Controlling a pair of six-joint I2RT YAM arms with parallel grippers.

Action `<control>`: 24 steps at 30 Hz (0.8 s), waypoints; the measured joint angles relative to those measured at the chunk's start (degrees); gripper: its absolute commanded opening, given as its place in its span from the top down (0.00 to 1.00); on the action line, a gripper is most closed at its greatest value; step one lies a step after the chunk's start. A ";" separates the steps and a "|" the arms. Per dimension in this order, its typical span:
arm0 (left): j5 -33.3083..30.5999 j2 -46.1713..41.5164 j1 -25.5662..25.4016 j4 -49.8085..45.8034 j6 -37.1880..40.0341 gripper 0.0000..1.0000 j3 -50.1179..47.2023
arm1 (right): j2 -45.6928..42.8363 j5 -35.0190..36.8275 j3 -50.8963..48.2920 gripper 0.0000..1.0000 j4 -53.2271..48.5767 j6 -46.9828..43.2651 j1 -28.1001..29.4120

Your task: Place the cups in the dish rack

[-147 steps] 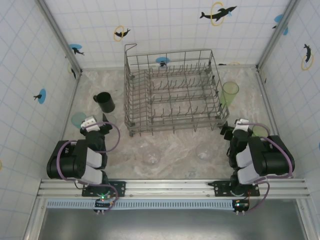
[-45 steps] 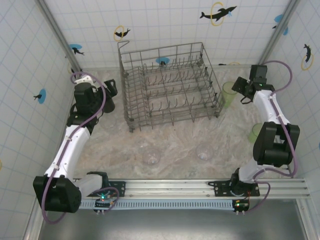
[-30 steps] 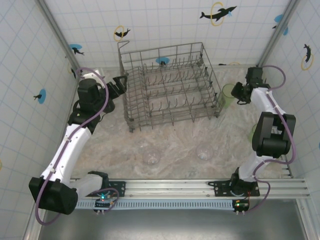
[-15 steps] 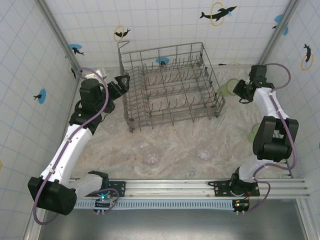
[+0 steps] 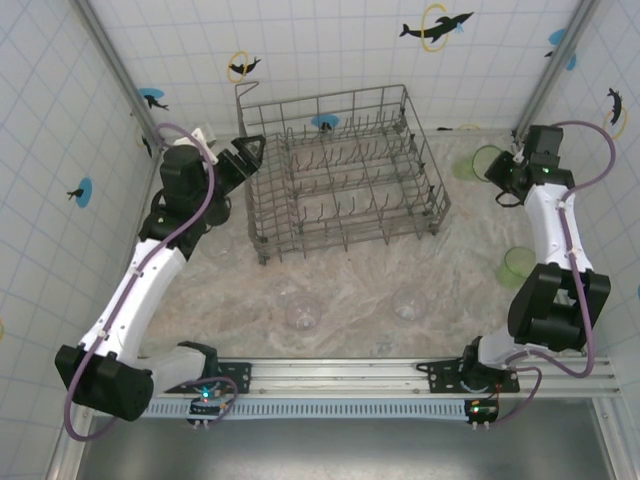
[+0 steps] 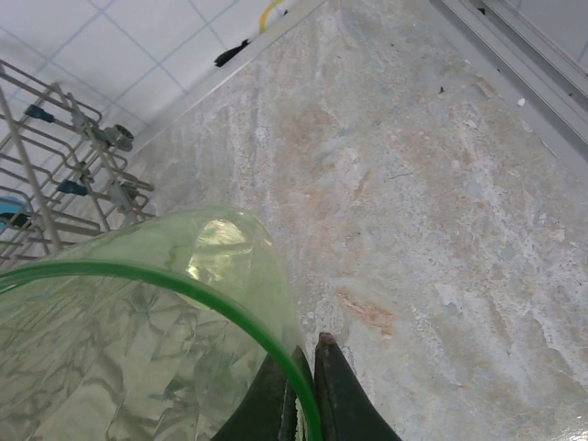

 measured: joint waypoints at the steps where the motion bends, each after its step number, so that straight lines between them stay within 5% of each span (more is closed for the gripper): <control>1: -0.09 0.13 -0.37 0.00 -0.24 0.02 0.07 | -0.20 -0.09 0.70 1.00 -0.39 0.00 0.13; 15: 0.09 10.36 -4.59 0.57 -3.02 0.02 6.60 | -7.52 -0.55 4.04 1.00 1.99 0.74 8.26; 24: 5.57 19.21 -4.61 3.82 -6.25 0.02 9.90 | -13.25 -6.05 -10.16 1.00 18.99 7.39 16.55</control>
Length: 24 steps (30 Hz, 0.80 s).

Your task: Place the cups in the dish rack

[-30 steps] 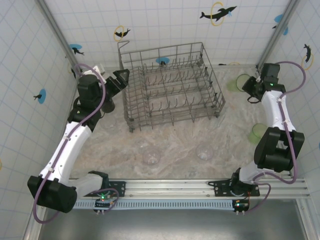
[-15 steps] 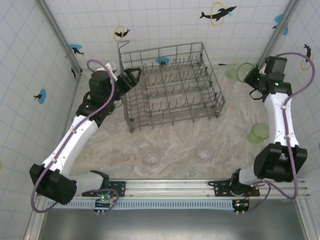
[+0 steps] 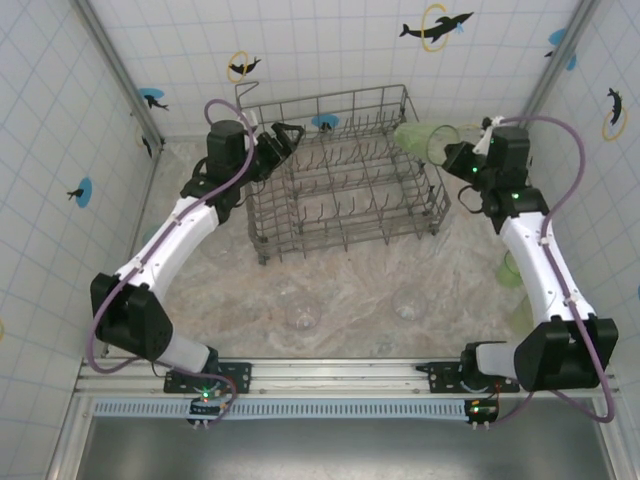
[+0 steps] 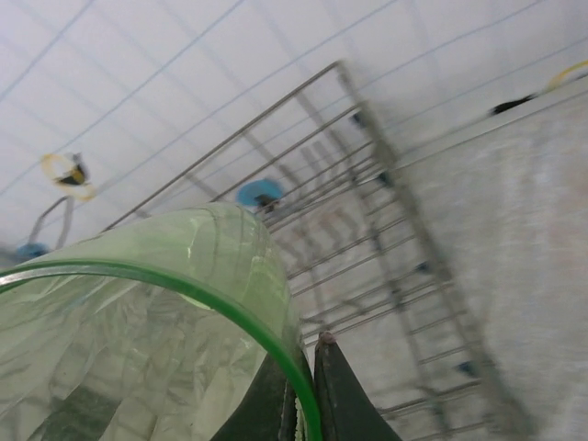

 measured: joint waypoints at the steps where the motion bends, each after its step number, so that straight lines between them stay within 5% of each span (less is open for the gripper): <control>1: 0.50 0.52 0.00 0.66 -0.79 0.02 0.00 | -0.11 -1.46 -2.27 1.00 2.93 1.42 0.96; 9: 4.68 4.55 -0.22 7.23 -7.21 0.02 -0.02 | 0.63 -10.62 -13.38 1.00 20.13 9.20 3.76; 24: 10.54 13.42 -0.26 16.90 -18.16 0.02 1.09 | 17.03 -27.98 -12.41 1.00 44.61 16.96 4.07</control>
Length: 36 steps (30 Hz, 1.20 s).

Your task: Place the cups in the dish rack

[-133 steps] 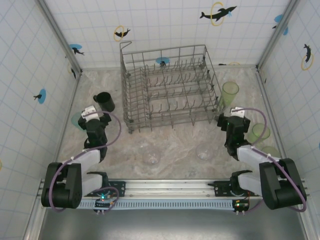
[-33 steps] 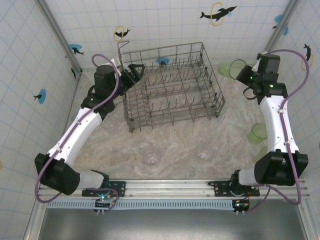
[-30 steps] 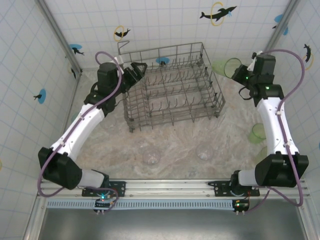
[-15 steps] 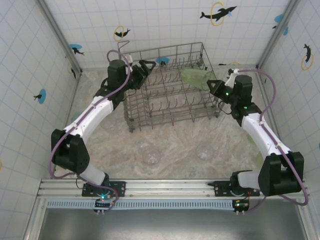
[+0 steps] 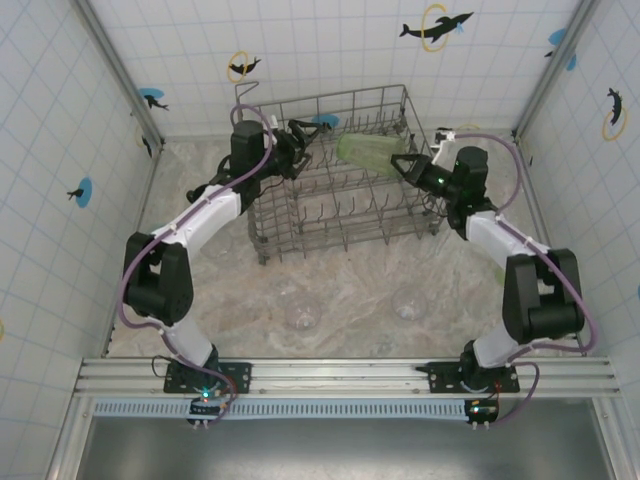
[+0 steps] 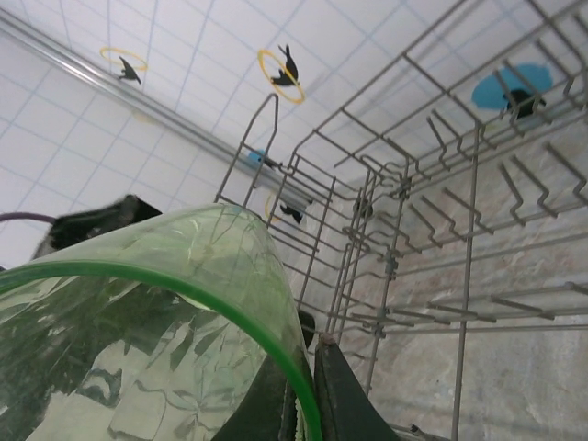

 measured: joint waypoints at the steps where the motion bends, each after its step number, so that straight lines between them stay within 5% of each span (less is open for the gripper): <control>1: 0.28 0.28 0.00 1.09 -0.90 0.02 0.00 | 1.05 -0.76 0.17 1.00 0.76 0.37 0.00; 13: 2.10 2.21 -0.55 9.84 -8.72 0.02 -1.95 | 4.90 -7.28 3.06 1.00 9.79 3.76 2.38; 28: 1.90 0.17 -3.69 13.03 -12.20 0.02 -5.64 | 8.11 -6.67 5.70 1.00 11.91 5.31 5.64; 36: 1.86 -1.84 -3.93 14.67 -13.60 0.26 -7.82 | 10.58 -5.51 6.58 1.00 14.51 7.13 6.40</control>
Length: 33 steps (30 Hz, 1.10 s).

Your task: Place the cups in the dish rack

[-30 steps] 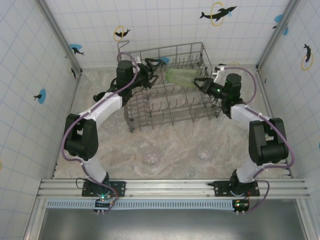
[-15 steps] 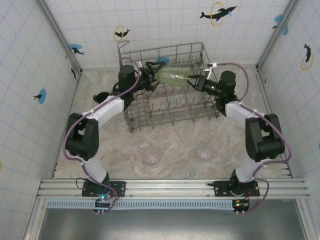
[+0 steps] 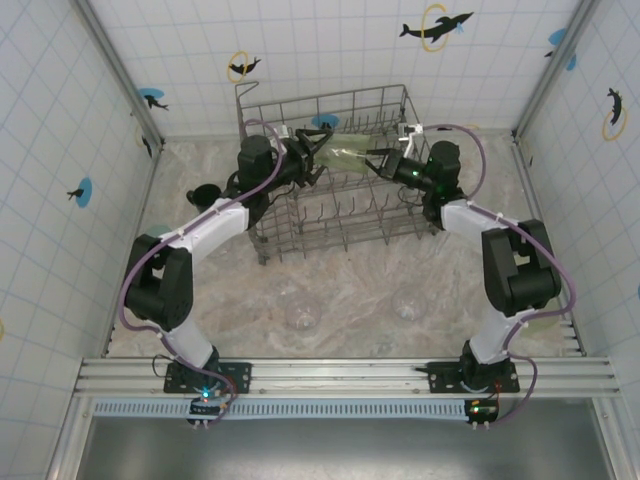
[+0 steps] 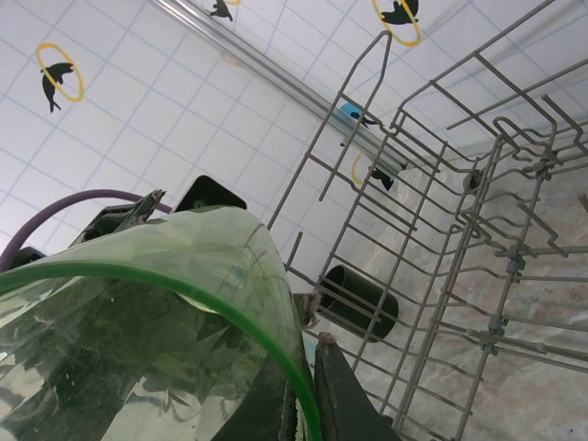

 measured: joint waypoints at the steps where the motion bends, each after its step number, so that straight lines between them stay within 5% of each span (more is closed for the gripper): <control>1: -0.02 -0.02 -0.02 0.31 -0.13 0.31 0.00 | 0.22 0.02 -0.02 1.00 0.42 0.28 0.00; 4: -0.22 -0.22 0.00 1.49 -1.90 0.52 0.00 | 0.24 0.39 -1.01 1.00 2.36 1.25 0.00; 7: -0.17 -0.31 -0.02 1.75 -2.23 1.00 0.00 | 0.15 0.96 -2.32 1.00 4.81 2.10 0.26; 9: -0.22 -0.31 -0.02 1.97 -2.23 1.00 -0.33 | 0.13 1.31 -2.71 1.00 5.09 2.23 0.33; 14: -0.39 -0.31 -0.02 6.10 -2.58 1.00 -2.75 | -1.09 3.21 -2.80 0.53 2.49 1.90 0.57; 18: -0.44 -0.31 0.00 6.45 -0.50 1.00 -2.67 | -5.16 5.44 -3.65 0.34 -2.19 0.17 0.55; 33: -18.56 -3.19 -1.70 -16.02 35.93 1.00 12.39 | -12.85 12.13 -4.17 0.07 -19.52 -10.43 -5.40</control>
